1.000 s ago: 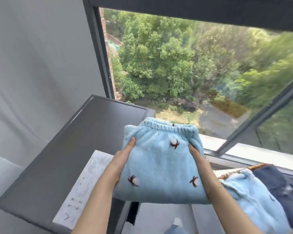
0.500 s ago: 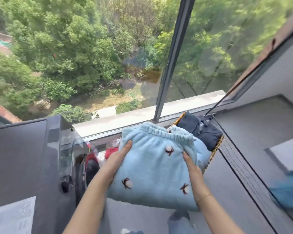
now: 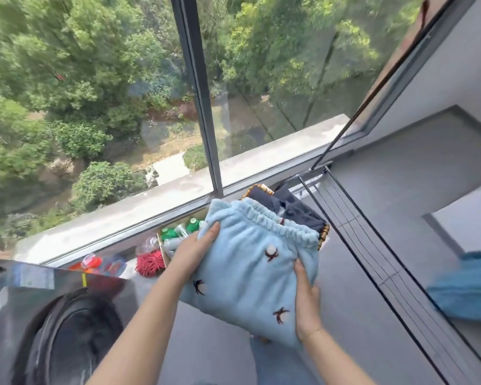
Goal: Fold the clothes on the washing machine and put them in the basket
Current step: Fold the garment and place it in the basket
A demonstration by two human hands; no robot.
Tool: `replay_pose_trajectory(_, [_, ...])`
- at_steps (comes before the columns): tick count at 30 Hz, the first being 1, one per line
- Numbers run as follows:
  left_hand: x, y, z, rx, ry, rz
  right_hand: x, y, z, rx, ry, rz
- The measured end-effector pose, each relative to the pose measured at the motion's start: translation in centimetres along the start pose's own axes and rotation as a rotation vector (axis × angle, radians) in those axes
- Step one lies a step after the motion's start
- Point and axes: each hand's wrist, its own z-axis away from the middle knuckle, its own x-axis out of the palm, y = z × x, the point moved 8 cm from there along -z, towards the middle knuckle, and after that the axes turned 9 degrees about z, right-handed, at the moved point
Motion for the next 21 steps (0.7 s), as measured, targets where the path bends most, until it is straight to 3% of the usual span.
replay_pose_trajectory(5, [5.0, -1.6, -7.4, -0.044, 0.019, -0.34, 0.1, 3.2, -6.9, 0.143, 0.025, -0.062])
replay_pose_trajectory(9, [6.0, -5.7, -11.8, -0.136, -0.001, -0.433, 1.0, 6.9, -10.1, 0.207, 0.06, -0.003])
replay_pose_trajectory(13, [6.4, -5.2, -12.1, -0.126, 0.001, -0.506, 0.6, 8.0, -9.9, 0.251, 0.122, 0.001])
replay_pose_trajectory(21, [4.6, -6.3, -10.7, -0.102, 0.162, -0.632, 1.2, 9.5, -7.7, 0.287, 0.196, 0.05])
